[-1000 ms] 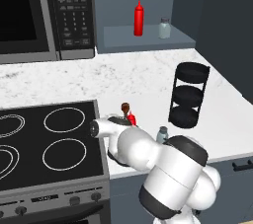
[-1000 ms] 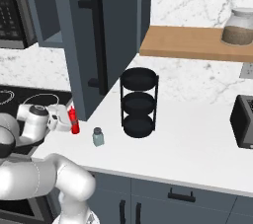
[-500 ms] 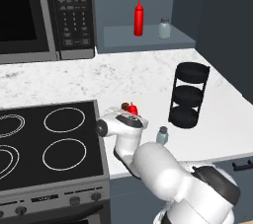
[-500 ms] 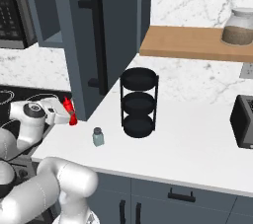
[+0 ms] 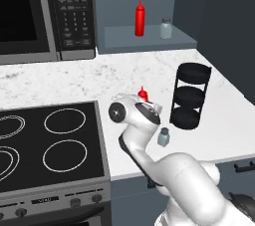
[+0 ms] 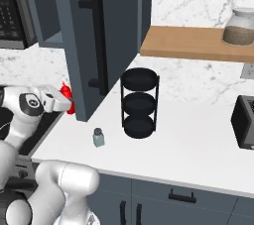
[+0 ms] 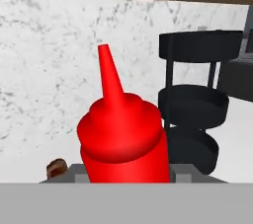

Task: Put the shaker and condiment bottle from the counter next to their counterparts in the cabinet.

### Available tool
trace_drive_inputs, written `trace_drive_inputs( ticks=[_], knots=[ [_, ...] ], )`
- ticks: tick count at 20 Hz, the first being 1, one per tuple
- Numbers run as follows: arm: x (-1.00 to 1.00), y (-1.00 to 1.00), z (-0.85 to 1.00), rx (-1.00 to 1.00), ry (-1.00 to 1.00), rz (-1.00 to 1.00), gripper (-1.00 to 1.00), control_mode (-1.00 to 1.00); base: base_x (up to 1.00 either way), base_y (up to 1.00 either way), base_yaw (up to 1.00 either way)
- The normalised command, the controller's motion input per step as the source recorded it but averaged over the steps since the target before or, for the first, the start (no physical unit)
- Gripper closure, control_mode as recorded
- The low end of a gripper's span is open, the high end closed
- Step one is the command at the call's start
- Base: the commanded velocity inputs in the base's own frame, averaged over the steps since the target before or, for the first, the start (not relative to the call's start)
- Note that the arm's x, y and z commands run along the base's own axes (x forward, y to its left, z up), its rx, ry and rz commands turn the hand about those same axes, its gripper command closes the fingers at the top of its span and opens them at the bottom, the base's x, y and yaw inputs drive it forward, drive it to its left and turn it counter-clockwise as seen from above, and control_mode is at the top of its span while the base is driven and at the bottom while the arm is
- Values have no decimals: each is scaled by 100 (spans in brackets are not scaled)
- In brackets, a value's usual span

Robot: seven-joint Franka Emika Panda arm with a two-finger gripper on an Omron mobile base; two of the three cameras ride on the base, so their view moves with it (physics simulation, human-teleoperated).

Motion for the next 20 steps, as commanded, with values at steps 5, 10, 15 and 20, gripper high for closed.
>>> trace_drive_inputs(
  ticks=[5, 10, 15, 20],
  knots=[
    [-35, 0, 96, 2, 2, 6, 100, -100, 0, 0, 0],
    [-33, 0, 93, 1, 1, 8, 100, -100, 0, 0, 0],
    [-23, 0, 96, 0, 0, 8, 100, -100, 0, 0, 0],
    [-12, 0, 86, 0, 1, 12, 100, -100, 0, 0, 0]
  ],
)
